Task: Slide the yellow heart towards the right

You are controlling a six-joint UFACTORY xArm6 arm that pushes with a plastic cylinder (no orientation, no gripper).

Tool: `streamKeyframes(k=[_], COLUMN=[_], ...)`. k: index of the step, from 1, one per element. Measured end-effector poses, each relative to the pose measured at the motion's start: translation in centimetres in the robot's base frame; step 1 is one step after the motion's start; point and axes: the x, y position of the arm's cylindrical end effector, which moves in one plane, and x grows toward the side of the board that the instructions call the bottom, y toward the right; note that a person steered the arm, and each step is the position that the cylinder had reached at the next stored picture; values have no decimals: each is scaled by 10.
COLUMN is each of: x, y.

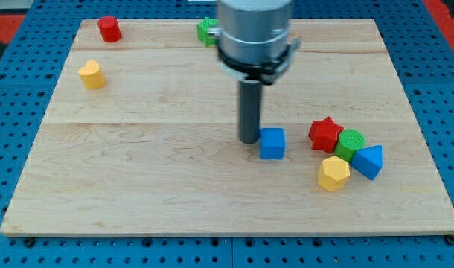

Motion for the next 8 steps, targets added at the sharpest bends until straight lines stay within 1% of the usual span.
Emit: streamKeyframes(k=[1, 2, 3, 4, 5, 6, 7, 8], x=[0, -9, -17, -19, -50, -82, -121, -144], y=[38, 18, -87, -208, -285, -301, -301, -300])
